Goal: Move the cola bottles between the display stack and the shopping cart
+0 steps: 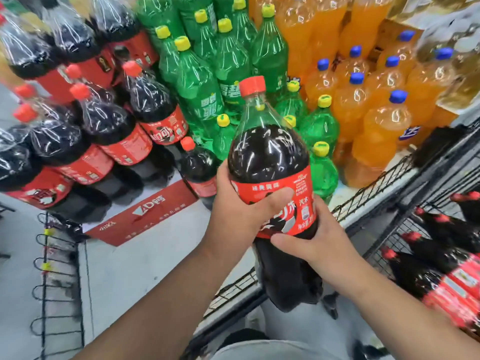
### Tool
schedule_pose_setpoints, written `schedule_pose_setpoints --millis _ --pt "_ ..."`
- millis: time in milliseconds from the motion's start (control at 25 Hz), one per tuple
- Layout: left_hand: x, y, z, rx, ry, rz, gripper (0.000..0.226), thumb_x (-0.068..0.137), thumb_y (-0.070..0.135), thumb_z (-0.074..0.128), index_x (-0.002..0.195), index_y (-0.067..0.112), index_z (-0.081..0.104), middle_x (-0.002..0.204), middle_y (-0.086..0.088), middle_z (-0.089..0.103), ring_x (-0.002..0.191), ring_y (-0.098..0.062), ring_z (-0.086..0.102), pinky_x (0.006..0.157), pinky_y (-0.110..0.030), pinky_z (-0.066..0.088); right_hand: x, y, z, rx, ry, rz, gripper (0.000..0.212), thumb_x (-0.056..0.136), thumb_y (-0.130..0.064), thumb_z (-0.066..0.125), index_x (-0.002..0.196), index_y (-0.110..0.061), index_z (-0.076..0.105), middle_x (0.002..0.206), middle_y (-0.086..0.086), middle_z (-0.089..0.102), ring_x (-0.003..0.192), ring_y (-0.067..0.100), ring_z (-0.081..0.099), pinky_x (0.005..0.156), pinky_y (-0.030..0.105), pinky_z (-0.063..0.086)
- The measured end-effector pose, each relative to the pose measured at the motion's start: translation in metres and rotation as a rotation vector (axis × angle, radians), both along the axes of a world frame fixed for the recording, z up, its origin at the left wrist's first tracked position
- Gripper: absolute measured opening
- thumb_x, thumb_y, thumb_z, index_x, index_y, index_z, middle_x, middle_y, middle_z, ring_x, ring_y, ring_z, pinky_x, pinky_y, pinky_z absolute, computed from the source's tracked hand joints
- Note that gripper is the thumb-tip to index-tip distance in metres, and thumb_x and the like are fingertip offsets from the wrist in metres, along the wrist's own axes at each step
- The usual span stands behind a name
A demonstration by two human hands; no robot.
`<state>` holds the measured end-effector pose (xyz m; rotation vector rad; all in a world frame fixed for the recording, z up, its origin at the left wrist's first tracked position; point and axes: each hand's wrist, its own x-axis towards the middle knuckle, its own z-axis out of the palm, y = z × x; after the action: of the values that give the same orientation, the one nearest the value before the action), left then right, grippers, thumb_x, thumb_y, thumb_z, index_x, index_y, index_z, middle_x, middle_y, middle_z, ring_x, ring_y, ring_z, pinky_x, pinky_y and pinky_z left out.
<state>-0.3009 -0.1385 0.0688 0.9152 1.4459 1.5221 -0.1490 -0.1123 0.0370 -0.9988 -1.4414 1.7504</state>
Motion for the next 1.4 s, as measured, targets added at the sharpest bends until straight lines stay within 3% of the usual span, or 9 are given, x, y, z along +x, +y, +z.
schedule_pose_setpoints --millis 120,240,440,600,800,1000,1160,1320,1400 --pt "-0.035 -0.001 -0.001 -0.002 0.047 -0.072 0.114 0.046 0.030 0.093 0.145 0.012 0.039 0.132 -0.008 0.067 0.119 -0.024 0.067 0.099 -0.049 0.057 -0.022 0.004 -0.011 0.023 -0.010 0.037 0.097 0.043 -0.033 0.090 0.130 -0.028 0.048 0.113 -0.005 0.071 0.103 0.014 0.069 0.087 0.027 0.054" --pt "-0.064 0.002 -0.006 -0.020 0.078 -0.096 0.124 0.048 0.028 0.090 0.154 0.018 0.027 0.142 -0.002 0.060 0.127 -0.017 0.063 0.103 -0.042 0.054 -0.043 0.010 -0.022 0.031 -0.027 0.072 0.100 0.044 -0.028 0.092 0.132 -0.030 0.044 0.116 -0.008 0.070 0.106 0.014 0.068 0.091 0.031 0.053" --pt "-0.090 0.007 -0.020 -0.001 0.103 -0.136 0.107 0.050 0.023 0.090 0.144 0.013 0.041 0.135 -0.007 0.065 0.123 -0.024 0.065 0.101 -0.045 0.055 -0.064 0.023 -0.036 0.007 -0.070 0.129 0.100 0.046 -0.022 0.094 0.129 -0.040 0.041 0.116 -0.016 0.067 0.107 0.008 0.066 0.091 0.026 0.053" --pt "-0.098 0.008 -0.041 0.006 0.098 -0.053 0.105 0.048 0.026 0.091 0.140 0.015 0.042 0.133 -0.006 0.065 0.123 -0.022 0.064 0.105 -0.051 0.052 -0.073 0.033 -0.043 0.004 -0.125 0.179 0.101 0.049 -0.004 0.094 0.127 -0.036 0.040 0.111 -0.034 0.063 0.103 -0.007 0.062 0.084 0.012 0.048" --pt "-0.106 0.008 -0.055 0.032 0.199 -0.038 0.108 0.049 0.028 0.093 0.142 0.018 0.039 0.136 0.011 0.061 0.127 -0.012 0.060 0.106 -0.029 0.048 -0.087 0.035 -0.051 0.076 -0.251 0.161 0.101 0.050 -0.005 0.095 0.127 -0.040 0.039 0.117 -0.036 0.058 0.108 -0.013 0.057 0.088 0.004 0.041" --pt "-0.119 0.006 -0.076 0.011 0.244 -0.061 0.108 0.046 0.034 0.094 0.139 0.032 0.038 0.131 0.030 0.057 0.128 -0.004 0.057 0.105 -0.021 0.045 -0.114 0.031 -0.072 0.074 -0.348 0.097 0.099 0.051 -0.005 0.096 0.114 -0.051 0.035 0.109 -0.029 0.058 0.092 -0.022 0.055 0.071 -0.001 0.041" --pt "-0.126 0.007 -0.108 -0.008 0.268 -0.070 0.113 0.047 0.019 0.098 0.141 0.029 0.035 0.130 0.038 0.053 0.128 0.001 0.054 0.104 -0.014 0.041 -0.126 0.036 -0.102 0.041 -0.386 0.103 0.103 0.049 -0.003 0.096 0.122 -0.047 0.039 0.106 -0.028 0.063 0.097 -0.014 0.058 0.079 0.011 0.050" --pt "-0.130 0.011 -0.140 -0.040 0.276 -0.087 0.115 0.049 0.030 0.098 0.145 0.022 0.035 0.137 0.032 0.050 0.134 -0.006 0.051 0.111 -0.023 0.039 -0.133 0.038 -0.129 -0.048 -0.369 0.110 0.111 0.055 0.003 0.091 0.141 -0.033 0.031 0.117 -0.019 0.062 0.104 -0.001 0.062 0.086 0.028 0.058" --pt "-0.129 0.013 -0.149 -0.057 0.262 -0.085 0.115 0.050 0.035 0.097 0.146 0.025 0.035 0.142 0.023 0.050 0.137 -0.012 0.051 0.114 -0.030 0.040 -0.135 0.038 -0.134 -0.082 -0.344 0.094 0.112 0.057 0.012 0.088 0.145 -0.022 0.029 0.118 -0.016 0.061 0.100 -0.010 0.061 0.080 0.018 0.055"
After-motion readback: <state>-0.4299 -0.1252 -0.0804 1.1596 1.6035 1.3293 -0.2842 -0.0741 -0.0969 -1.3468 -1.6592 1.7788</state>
